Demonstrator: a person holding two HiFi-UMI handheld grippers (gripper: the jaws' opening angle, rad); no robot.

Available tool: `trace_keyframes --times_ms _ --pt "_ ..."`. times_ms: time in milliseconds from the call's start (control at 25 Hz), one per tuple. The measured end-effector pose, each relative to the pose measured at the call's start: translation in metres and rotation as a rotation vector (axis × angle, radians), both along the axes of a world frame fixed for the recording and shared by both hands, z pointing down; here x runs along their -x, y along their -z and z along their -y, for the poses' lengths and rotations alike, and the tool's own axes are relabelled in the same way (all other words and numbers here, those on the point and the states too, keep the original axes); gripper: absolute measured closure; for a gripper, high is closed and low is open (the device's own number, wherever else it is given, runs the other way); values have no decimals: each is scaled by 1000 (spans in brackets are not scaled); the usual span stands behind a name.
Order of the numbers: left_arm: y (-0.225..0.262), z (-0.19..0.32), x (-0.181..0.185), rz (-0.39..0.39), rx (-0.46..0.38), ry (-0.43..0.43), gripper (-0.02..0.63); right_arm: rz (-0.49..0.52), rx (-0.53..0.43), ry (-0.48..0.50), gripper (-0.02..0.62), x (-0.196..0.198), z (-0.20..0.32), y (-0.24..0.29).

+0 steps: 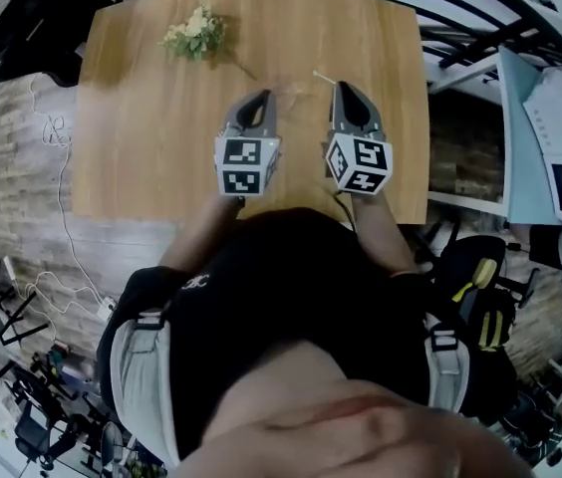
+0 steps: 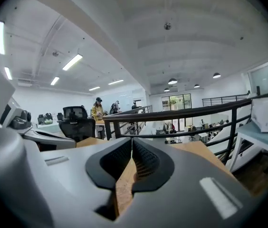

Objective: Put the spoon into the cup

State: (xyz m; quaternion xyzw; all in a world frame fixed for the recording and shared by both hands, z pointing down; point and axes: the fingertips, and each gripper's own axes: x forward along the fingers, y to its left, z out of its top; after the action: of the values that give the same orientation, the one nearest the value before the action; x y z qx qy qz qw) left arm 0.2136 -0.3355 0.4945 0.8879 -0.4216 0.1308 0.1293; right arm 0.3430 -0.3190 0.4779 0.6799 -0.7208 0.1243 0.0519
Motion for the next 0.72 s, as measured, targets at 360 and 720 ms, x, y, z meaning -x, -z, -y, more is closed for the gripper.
trace_keyframes --times_ms 360,720 --pt "-6 -11 32 56 6 148 594 76 84 127 588 20 13 -36" --pt "-18 -20 57 64 37 211 594 102 123 238 588 60 21 -62"
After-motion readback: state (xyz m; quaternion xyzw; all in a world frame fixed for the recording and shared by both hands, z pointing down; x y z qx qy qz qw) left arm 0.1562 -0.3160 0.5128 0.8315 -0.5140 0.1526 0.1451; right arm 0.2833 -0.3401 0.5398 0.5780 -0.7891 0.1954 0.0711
